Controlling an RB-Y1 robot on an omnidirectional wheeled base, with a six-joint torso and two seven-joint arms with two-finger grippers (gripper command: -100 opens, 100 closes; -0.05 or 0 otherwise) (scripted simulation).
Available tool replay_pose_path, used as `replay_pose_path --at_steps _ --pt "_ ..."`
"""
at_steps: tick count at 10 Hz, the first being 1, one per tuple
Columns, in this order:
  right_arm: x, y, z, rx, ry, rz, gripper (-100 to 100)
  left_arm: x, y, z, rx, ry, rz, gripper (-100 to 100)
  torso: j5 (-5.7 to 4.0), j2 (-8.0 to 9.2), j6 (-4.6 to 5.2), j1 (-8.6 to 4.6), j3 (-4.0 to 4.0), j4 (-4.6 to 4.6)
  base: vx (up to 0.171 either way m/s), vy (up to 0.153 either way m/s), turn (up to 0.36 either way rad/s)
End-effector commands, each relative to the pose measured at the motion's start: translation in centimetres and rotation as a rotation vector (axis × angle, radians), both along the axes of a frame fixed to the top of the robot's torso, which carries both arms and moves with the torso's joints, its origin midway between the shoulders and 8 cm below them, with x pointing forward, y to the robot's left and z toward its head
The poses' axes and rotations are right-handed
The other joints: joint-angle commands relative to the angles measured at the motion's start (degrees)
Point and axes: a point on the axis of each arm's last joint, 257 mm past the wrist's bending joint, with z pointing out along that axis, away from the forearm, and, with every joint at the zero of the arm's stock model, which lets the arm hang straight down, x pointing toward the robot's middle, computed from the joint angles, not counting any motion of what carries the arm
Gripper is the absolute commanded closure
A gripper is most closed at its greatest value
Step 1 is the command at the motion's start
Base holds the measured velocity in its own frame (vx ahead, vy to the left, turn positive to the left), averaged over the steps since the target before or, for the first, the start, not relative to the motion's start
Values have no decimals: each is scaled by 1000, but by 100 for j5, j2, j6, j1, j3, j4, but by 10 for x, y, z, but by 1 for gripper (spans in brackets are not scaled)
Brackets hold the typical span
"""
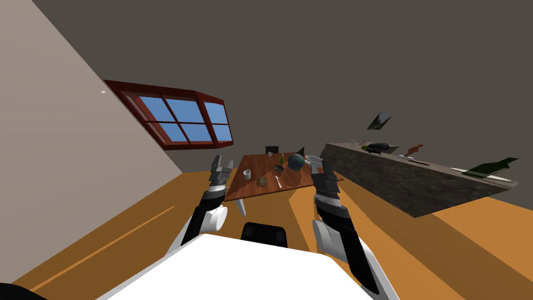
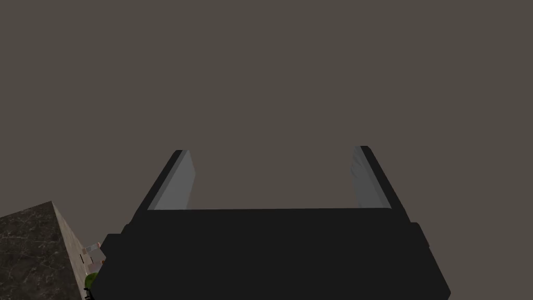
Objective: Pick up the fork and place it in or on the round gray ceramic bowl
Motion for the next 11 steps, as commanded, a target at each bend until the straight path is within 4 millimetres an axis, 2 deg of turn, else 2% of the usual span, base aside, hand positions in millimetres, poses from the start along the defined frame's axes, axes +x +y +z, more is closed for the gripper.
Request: replay_pose_path --at_steps 1,5,10,11 --pt "5 4 -6 -31 19 10 -100 0 0 0 0 0 0 0 0 0 0 0 0 0 -2 -1 37" --pt "32 12 -36 -140 103 25 -100 0 0 0 0 0 0 0 -2 1 -1 -6 0 0 -6 -9 85" --pt "80 15 -90 -319 244 5 -100 0 0 0 0 0 0 0 -3 2 -1 -12 1 0 -17 -20 140" --pt "81 14 -95 -319 253 4 -100 0 0 0 0 0 0 0 -3 3 -1 -12 2 1 -18 -22 36"
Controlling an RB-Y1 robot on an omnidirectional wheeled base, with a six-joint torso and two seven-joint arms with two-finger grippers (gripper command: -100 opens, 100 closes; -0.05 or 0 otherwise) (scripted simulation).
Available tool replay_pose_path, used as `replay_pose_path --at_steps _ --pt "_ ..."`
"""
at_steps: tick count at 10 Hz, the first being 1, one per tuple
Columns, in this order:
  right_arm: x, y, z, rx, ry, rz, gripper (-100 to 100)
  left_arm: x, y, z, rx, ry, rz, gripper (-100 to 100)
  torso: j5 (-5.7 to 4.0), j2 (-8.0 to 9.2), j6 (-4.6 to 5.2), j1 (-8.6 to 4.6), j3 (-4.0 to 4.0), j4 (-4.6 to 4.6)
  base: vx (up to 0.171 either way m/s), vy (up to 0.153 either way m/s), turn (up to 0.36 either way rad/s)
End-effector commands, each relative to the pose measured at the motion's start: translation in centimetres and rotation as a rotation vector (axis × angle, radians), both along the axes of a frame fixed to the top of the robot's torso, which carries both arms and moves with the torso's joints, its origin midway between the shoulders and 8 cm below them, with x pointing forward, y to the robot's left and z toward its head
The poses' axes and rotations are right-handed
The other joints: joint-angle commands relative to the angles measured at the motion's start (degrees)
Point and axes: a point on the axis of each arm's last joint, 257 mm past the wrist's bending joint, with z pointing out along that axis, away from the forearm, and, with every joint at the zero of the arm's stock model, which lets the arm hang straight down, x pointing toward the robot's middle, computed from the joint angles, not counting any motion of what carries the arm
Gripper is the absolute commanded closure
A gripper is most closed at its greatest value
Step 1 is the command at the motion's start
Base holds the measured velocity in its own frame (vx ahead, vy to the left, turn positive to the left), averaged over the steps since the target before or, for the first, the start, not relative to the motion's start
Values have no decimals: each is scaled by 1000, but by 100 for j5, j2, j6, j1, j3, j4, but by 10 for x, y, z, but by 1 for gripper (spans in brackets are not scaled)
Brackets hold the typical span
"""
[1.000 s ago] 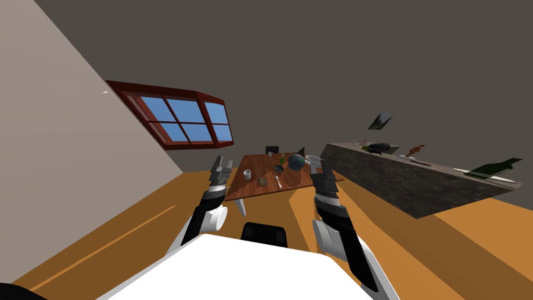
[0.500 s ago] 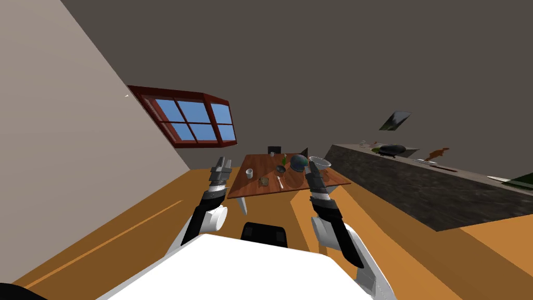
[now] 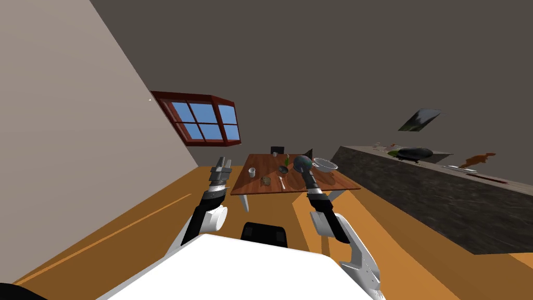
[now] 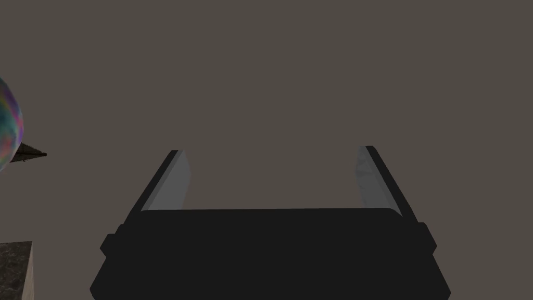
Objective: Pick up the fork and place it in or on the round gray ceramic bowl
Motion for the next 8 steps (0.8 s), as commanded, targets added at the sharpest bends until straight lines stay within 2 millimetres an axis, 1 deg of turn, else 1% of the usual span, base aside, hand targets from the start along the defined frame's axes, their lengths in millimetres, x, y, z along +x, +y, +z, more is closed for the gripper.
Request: replay_pose_path --at_steps 1,2,3,4,5,6,7,8 --pt "11 -1 -17 -51 38 -10 -100 0 0 0 0 0 0 0 0 0 0 0 0 0 -17 -13 78" --pt "12 -1 -19 -50 42 -11 -100 0 0 0 0 0 0 0 1 0 -2 3 0 0 -12 -9 55" --pt "22 -3 -30 -94 68 -20 -100 0 0 0 0 0 0 0 1 -1 0 5 0 0 -13 -8 101" --pt "23 -4 -33 -94 74 -21 -100 0 0 0 0 0 0 0 1 -2 -2 5 -1 0 -11 -10 59" --pt "33 -7 -46 -140 104 -32 -100 0 0 0 0 0 0 0 1 -3 0 5 -1 0 -14 -9 121" --pt "42 -8 -50 -186 116 -39 -100 0 0 0 0 0 0 0 1 -2 -2 5 -1 0 -19 -12 167" --pt "44 -11 -61 -186 139 -44 -100 0 0 0 0 0 0 0 1 -1 -3 4 -1 0 -16 -12 49" --pt "53 -15 -70 -234 161 -55 -100 0 0 0 0 0 0 0 1 -2 1 4 -1 0 -15 -3 116"
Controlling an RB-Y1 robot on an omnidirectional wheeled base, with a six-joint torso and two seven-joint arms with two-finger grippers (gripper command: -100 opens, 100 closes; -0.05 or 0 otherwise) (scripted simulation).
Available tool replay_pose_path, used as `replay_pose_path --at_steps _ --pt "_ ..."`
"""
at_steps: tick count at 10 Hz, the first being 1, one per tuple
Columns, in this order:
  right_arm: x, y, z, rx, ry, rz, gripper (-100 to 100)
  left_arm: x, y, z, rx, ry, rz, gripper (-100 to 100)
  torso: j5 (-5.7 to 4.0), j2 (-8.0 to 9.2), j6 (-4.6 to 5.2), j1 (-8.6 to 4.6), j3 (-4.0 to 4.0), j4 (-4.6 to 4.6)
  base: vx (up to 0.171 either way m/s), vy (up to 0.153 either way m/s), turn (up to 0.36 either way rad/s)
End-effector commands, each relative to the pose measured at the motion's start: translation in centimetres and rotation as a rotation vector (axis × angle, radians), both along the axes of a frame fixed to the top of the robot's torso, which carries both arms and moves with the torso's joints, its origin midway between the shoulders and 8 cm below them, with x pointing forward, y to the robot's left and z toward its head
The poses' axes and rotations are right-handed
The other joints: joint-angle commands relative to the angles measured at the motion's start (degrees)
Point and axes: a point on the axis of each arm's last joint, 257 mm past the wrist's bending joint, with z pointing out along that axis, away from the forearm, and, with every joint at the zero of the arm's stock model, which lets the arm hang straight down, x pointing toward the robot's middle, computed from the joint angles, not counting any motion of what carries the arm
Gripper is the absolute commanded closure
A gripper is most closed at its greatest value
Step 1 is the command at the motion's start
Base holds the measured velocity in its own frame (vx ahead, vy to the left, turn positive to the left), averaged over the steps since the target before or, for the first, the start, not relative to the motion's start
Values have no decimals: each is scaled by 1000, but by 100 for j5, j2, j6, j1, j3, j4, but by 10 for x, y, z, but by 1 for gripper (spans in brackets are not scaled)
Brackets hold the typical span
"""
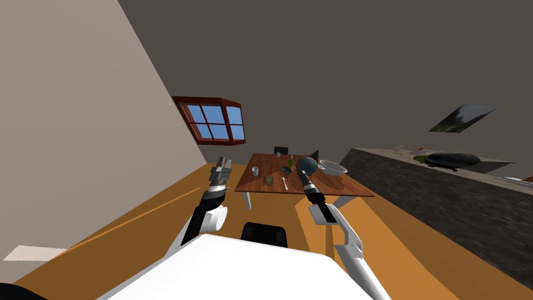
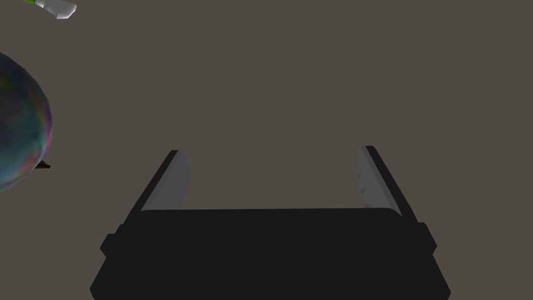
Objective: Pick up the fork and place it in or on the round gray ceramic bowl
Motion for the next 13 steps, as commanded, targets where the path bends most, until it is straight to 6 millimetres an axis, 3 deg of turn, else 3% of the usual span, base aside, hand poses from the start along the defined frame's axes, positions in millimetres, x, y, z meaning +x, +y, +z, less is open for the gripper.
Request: replay_pose_path --at_steps 1,10,11,13 --pt "3 -5 -15 -26 27 -11 -100 0 0 0 0 0 0 0 0 0 0 0 0 0 -9 -4 47" --pt "47 -42 -79 -263 184 -86 -100 0 0 0 0 0 0 0 2 -4 4 7 -2 -1 -4 9 74" --pt "47 -49 -93 -265 213 -96 -100 0 0 0 0 0 0 0 2 -5 2 10 -3 -1 5 18 51" --pt "54 -56 -100 -309 234 -109 -100 0 0 0 0 0 0 0 2 -4 5 7 -3 -1 6 15 39"
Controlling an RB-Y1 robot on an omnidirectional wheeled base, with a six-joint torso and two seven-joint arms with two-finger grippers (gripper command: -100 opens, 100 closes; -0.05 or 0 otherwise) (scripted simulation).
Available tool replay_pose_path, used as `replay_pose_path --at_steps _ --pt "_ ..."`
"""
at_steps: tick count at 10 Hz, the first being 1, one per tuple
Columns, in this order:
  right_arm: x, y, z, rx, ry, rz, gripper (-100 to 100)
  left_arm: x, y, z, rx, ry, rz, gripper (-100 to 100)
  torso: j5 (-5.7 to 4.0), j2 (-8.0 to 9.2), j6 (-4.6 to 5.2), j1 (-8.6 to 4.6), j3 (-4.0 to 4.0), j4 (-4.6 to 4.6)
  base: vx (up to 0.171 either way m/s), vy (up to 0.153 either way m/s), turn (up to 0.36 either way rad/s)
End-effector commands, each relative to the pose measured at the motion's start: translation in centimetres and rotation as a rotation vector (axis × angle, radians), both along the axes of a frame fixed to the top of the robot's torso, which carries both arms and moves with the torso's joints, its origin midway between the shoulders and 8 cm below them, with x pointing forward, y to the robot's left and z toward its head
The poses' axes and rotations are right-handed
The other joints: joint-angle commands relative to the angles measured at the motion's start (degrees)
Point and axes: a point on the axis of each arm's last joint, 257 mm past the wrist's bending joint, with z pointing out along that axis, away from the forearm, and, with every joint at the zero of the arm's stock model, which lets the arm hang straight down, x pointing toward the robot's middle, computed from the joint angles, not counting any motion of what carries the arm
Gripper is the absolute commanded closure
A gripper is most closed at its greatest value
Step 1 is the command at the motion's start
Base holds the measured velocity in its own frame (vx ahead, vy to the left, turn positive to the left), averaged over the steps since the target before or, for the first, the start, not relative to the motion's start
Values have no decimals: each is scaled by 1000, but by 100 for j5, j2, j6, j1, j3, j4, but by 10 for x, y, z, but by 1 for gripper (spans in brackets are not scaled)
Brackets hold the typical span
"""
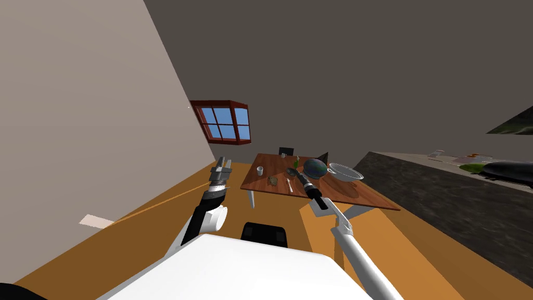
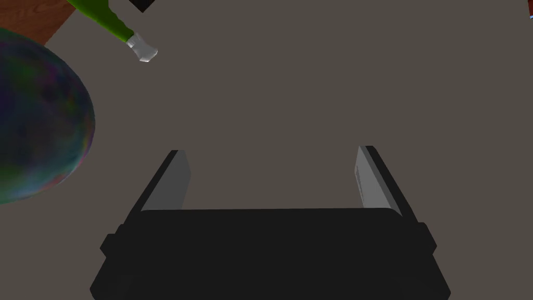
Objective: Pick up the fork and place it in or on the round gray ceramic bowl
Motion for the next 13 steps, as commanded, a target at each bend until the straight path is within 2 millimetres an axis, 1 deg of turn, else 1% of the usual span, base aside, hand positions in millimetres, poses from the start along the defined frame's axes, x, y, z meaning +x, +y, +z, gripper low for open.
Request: replay_pose_path --at_steps 1,2,3,4,5,6,7,8,9,10,11,12,13 --pt "1 -9 -15 -24 33 -16 -100 0 0 0 0 0 0 0 0 0 0 0 0 0 8 21 68" --pt "7 -20 -27 -68 66 -33 -100 0 0 0 0 0 0 0 0 0 2 0 0 -1 11 38 76" --pt "13 -28 -34 -110 89 -45 -100 0 0 0 0 0 0 0 1 -1 1 6 -1 -1 21 59 135" --pt "10 -36 -50 -112 121 -60 -100 0 0 0 0 0 0 0 3 -5 0 13 -3 -1 22 42 51" --pt "15 -44 -55 -152 141 -71 -100 0 0 0 0 0 0 0 2 -4 3 9 -3 -2 29 46 72" --pt "12 -51 -67 -154 166 -82 -100 0 0 0 0 0 0 0 3 -7 1 10 -4 -1 18 35 34" --pt "18 -56 -68 -191 179 -89 -100 0 0 0 0 0 0 0 2 -3 3 7 -2 -2 24 50 61" --pt "14 -64 -81 -193 207 -102 -100 0 0 0 0 0 0 0 3 -6 1 12 -3 -1 29 41 38" --pt "13 -67 -86 -193 217 -106 -100 0 0 0 0 0 0 0 2 -6 3 9 -4 -2 12 17 2" --pt "18 -72 -87 -229 229 -113 -100 0 0 0 0 0 0 0 1 0 5 1 -1 -1 18 37 72" --pt "14 -79 -99 -230 255 -124 -100 0 0 0 0 0 0 0 2 -3 1 6 -1 0 22 42 37" --pt "16 -88 -108 -264 284 -138 -100 0 0 0 0 0 0 0 2 -4 3 8 -2 -1 31 59 63" --pt "10 -97 -122 -266 316 -151 -100 0 0 0 0 0 0 0 3 -7 2 14 -4 -2 31 50 30"
